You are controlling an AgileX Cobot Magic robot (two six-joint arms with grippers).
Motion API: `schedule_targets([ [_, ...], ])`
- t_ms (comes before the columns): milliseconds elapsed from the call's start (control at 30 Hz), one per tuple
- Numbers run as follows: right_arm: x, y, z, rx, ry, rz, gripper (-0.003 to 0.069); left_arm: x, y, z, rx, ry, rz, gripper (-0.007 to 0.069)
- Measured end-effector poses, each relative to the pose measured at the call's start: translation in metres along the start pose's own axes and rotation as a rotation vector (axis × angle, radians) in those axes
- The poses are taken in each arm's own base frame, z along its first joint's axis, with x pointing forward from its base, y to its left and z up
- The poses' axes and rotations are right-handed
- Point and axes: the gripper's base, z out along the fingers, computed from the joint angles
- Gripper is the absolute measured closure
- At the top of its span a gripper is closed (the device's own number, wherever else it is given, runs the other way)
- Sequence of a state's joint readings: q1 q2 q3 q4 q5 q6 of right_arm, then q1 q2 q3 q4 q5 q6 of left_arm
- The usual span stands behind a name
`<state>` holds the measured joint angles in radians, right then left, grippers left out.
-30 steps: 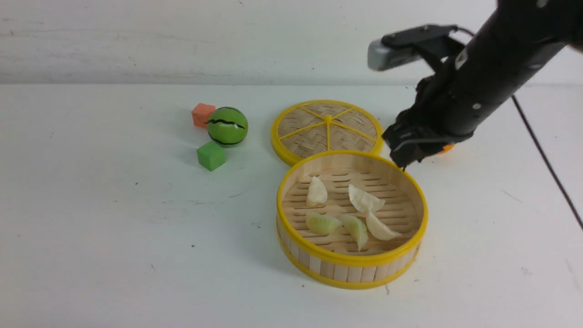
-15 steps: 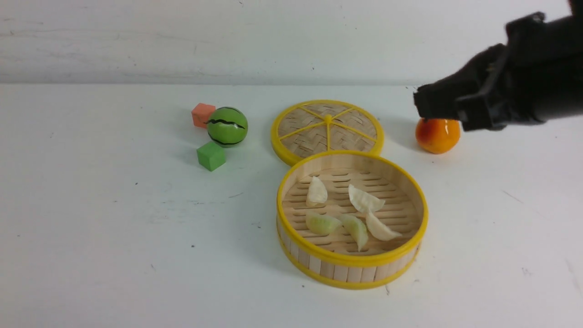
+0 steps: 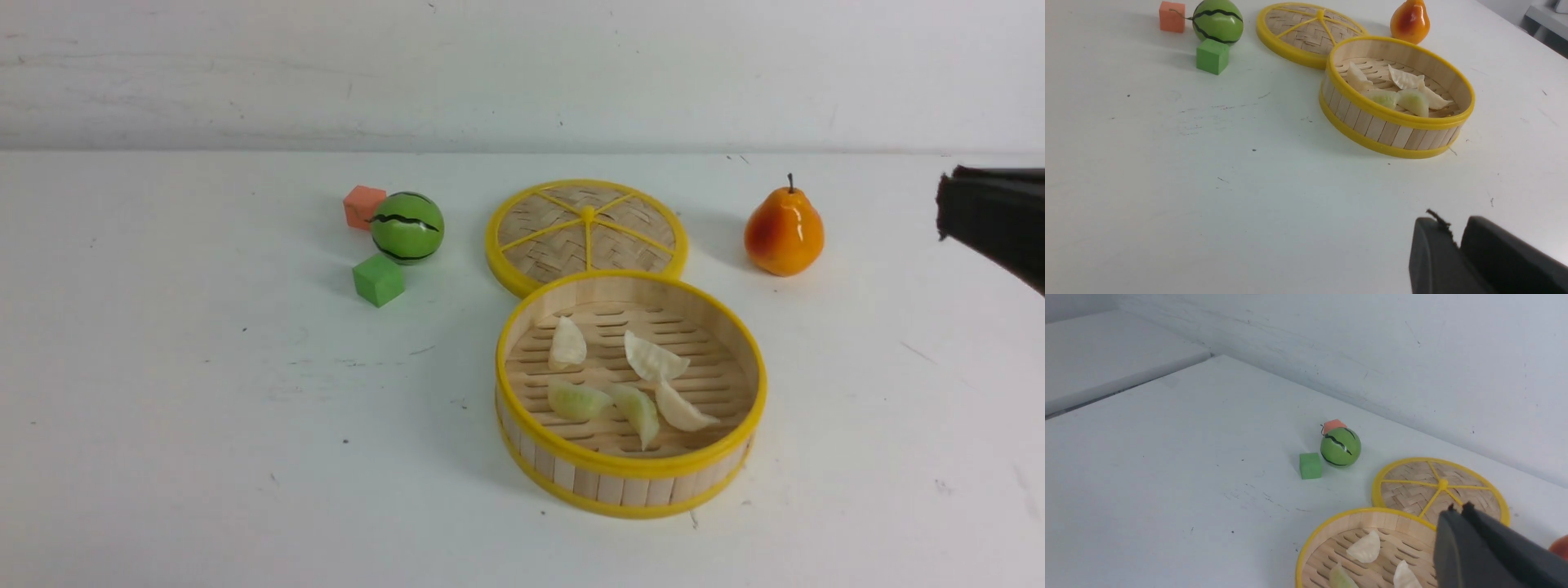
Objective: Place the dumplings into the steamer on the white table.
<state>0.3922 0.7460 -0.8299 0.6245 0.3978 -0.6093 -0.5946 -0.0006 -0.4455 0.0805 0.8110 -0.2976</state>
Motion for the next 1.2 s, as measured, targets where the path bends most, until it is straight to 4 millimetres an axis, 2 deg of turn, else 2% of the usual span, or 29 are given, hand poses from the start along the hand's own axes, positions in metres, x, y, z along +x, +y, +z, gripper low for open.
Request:
schedule_targets([
  [467, 0.008, 0.002, -0.001, -0.017, 0.050, -0.028, 0.0661, 0.000, 0.000, 0.000, -0.001, 0.000, 0.001, 0.0513],
  [767, 0.005, 0.000, -0.020, 0.057, -0.023, -0.143, 0.0680, 0.000, 0.000, 0.000, -0.001, 0.000, 0.001, 0.0512],
  [900, 0.035, -0.008, -0.030, 0.165, -0.055, -0.126, 0.0680, 0.000, 0.000, 0.000, -0.001, 0.000, 0.001, 0.0505],
  [967, 0.066, -0.013, -0.040, 0.251, -0.053, -0.084, 0.0680, 0.000, 0.000, 0.000, -0.001, 0.000, 0.001, 0.0505],
  [1000, 0.074, -0.014, -0.045, 0.282, -0.059, -0.070, 0.0680, 0.000, 0.000, 0.000, -0.001, 0.000, 0.001, 0.0504],
  [1033, 0.095, -0.017, -0.050, 0.331, -0.041, -0.026, 0.0680, 0.000, 0.000, 0.000, -0.001, 0.000, 0.001, 0.0502],
  [1067, 0.107, -0.018, -0.054, 0.363, -0.034, 0.003, 0.0680, 0.000, 0.000, 0.000, -0.001, 0.000, 0.001, 0.0501],
  [1100, 0.110, -0.018, -0.055, 0.371, -0.034, 0.010, 0.0680, 0.000, 0.000, 0.000, -0.001, 0.000, 0.001, 0.0501],
  [1133, 0.130, -0.020, -0.062, 0.430, -0.026, 0.061, 0.0680, 0.000, 0.000, 0.000, -0.001, 0.000, 0.001, 0.0501],
  [1200, 0.151, -0.020, -0.069, 0.497, -0.023, 0.117, 0.0680, 0.000, 0.000, 0.000, -0.001, 0.000, 0.001, 0.0498],
])
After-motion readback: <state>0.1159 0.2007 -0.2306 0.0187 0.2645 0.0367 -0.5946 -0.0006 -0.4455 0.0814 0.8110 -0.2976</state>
